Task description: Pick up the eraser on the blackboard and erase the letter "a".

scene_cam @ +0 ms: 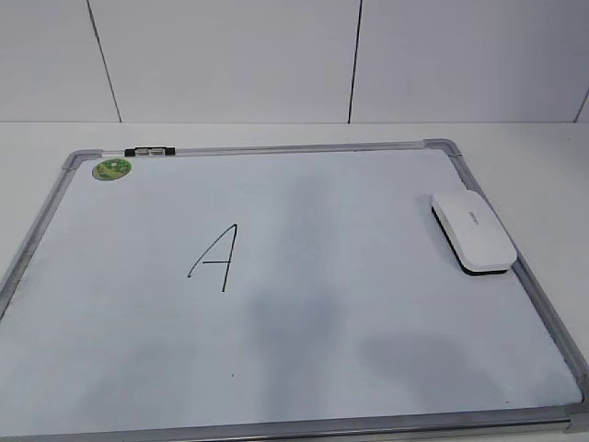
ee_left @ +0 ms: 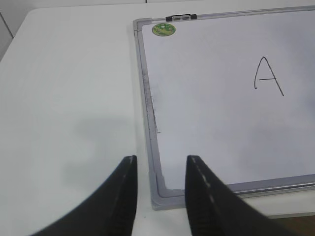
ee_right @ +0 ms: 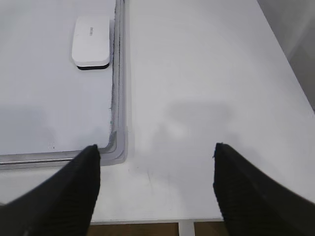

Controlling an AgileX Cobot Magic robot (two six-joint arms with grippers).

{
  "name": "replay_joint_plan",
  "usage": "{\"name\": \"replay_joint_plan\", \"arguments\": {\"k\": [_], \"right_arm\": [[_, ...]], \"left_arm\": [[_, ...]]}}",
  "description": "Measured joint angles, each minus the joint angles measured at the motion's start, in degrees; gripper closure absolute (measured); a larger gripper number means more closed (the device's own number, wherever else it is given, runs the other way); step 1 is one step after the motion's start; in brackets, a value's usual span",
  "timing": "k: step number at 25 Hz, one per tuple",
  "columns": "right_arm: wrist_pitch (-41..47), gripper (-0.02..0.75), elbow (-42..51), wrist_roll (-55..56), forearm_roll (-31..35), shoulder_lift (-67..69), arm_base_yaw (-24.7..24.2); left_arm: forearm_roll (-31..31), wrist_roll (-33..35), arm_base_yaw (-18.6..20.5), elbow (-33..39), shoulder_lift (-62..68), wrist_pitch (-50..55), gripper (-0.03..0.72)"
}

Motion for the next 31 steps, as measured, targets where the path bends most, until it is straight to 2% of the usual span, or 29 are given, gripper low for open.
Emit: {"name": "replay_joint_plan", "arguments": {"k": [11,31], "right_arm": [[0.0,0.178,0.0,0.0,0.0,0.0,-5.5],[0.0,0.178,0.0,0.0,0.0,0.0,-5.5]], "left_arm": [[0.0,0.0,3.2,0.0,0.0,0.0,0.452],[0.0,0.0,3.3,0.0,0.0,0.0,0.452]]}}
